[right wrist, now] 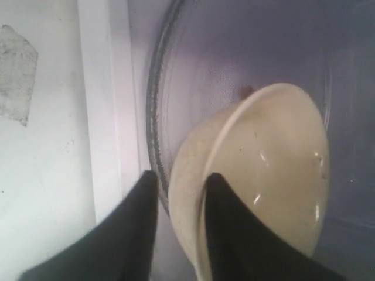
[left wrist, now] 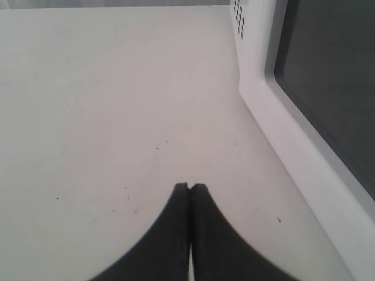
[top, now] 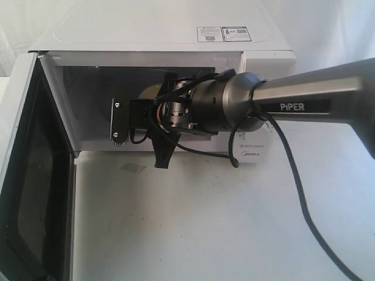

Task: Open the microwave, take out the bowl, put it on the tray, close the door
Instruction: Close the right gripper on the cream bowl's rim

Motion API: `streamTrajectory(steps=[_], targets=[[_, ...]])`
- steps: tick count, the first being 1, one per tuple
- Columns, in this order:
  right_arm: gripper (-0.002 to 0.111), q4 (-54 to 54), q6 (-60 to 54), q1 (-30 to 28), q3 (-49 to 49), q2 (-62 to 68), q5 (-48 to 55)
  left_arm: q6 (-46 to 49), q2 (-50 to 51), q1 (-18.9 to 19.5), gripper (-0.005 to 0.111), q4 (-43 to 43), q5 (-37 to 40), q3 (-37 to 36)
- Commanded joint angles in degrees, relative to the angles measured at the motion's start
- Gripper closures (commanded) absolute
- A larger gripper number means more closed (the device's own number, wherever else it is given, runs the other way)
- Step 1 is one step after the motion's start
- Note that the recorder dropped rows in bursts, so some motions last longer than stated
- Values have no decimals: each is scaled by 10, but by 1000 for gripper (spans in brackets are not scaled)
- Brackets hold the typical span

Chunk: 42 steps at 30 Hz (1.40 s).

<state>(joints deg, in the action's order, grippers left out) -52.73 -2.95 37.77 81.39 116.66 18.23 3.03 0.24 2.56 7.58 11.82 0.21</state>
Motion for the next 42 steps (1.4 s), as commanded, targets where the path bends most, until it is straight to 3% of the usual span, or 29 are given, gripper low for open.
streamTrajectory(steps=[1, 3, 42], targets=[[103, 1, 4, -8, 2, 0, 2, 0, -2, -4, 107, 4, 2, -2], [108, 1, 4, -8, 2, 0, 10, 0, -2, -4, 107, 4, 2, -2], [108, 17, 34, 58, 1, -70, 93, 0, -2, -4, 107, 4, 2, -2]])
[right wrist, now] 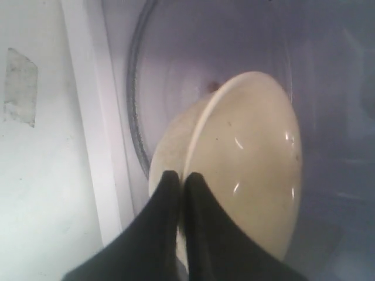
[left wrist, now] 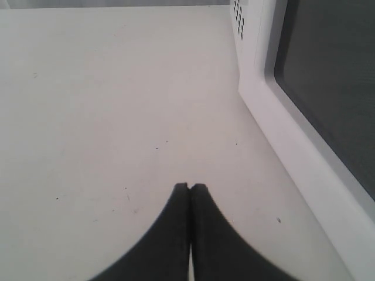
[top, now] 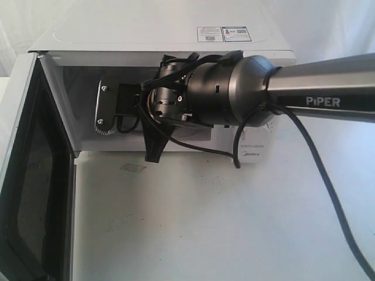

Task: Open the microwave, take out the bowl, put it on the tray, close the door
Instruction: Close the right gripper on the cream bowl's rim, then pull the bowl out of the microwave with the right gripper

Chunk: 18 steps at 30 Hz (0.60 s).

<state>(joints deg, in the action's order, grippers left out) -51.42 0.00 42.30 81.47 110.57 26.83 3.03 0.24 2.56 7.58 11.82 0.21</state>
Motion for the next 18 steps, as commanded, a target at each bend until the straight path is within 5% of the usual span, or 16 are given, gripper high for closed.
streamTrajectory(steps=[1, 18], targets=[[108, 6, 9, 16, 0, -10, 13, 0, -2, -4, 107, 4, 2, -2], [108, 13, 127, 99, -2, -31, 110, 0, -2, -4, 107, 4, 2, -2]])
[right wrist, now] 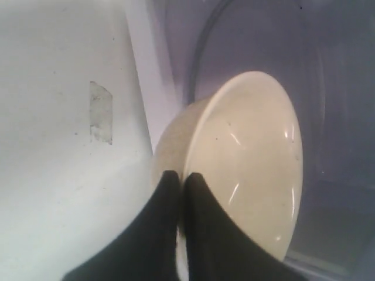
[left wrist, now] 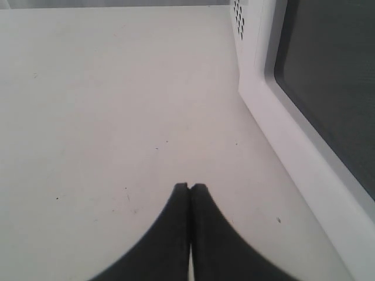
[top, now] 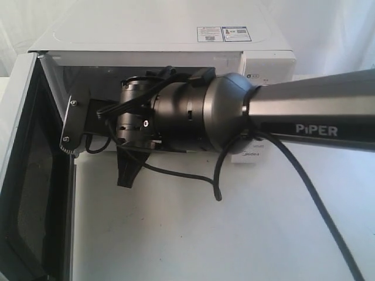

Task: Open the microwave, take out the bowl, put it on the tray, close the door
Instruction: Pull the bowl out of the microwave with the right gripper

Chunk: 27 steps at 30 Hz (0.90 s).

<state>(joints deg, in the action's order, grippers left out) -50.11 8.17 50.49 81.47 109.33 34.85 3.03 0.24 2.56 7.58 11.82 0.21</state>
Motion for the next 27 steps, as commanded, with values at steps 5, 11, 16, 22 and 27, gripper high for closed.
streamTrajectory(steps=[5, 11, 16, 22, 27], targets=[[108, 26, 62, 39, -24, -39, 51, 0, -2, -4, 107, 4, 2, -2], [108, 36, 107, 63, -81, -73, 60, 0, -2, -4, 107, 4, 2, -2], [108, 37, 143, 89, -148, -115, 86, 0, -2, -4, 107, 4, 2, -2], [108, 5, 238, 95, -232, -162, 154, 0, -2, -4, 107, 4, 2, -2], [108, -67, 333, 93, -291, -179, 193, 0, -2, -4, 107, 4, 2, -2]])
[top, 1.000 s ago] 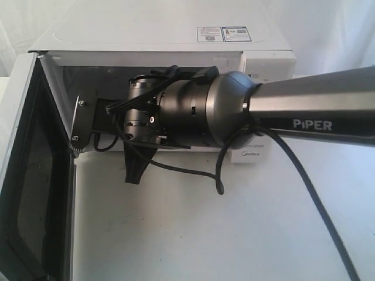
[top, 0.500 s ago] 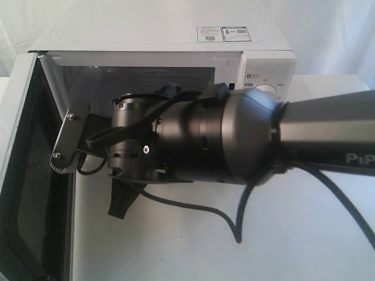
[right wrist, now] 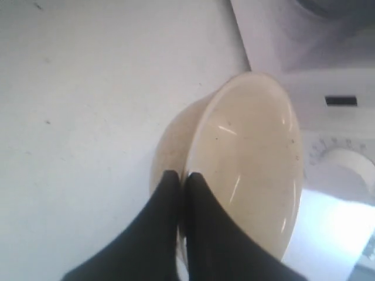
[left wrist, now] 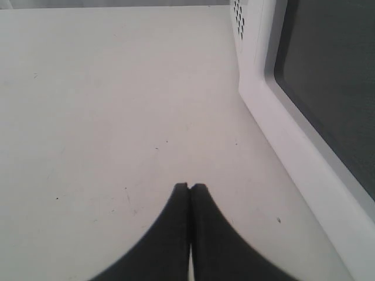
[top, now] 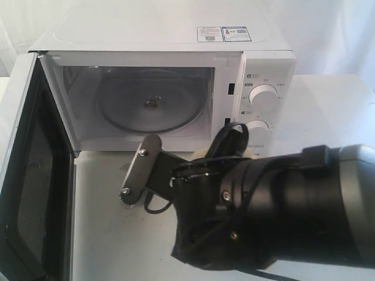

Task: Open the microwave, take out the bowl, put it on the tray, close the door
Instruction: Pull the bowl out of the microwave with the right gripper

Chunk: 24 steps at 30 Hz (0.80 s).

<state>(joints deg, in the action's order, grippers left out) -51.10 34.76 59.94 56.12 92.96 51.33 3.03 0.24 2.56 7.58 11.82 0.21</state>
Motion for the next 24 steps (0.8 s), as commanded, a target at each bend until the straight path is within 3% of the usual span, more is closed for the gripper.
streamTrajectory(steps=[1, 9, 14, 24], targets=[[108, -60, 74, -7, -47, -15, 26, 0, -2, -4, 107, 4, 2, -2], [108, -80, 130, -67, -101, -14, -2, 0, -2, -4, 107, 4, 2, -2], [108, -100, 142, -108, -113, -14, -98, 0, -2, -4, 107, 4, 2, -2], [108, -106, 150, -144, -115, -14, -101, 0, -2, -4, 107, 4, 2, -2]])
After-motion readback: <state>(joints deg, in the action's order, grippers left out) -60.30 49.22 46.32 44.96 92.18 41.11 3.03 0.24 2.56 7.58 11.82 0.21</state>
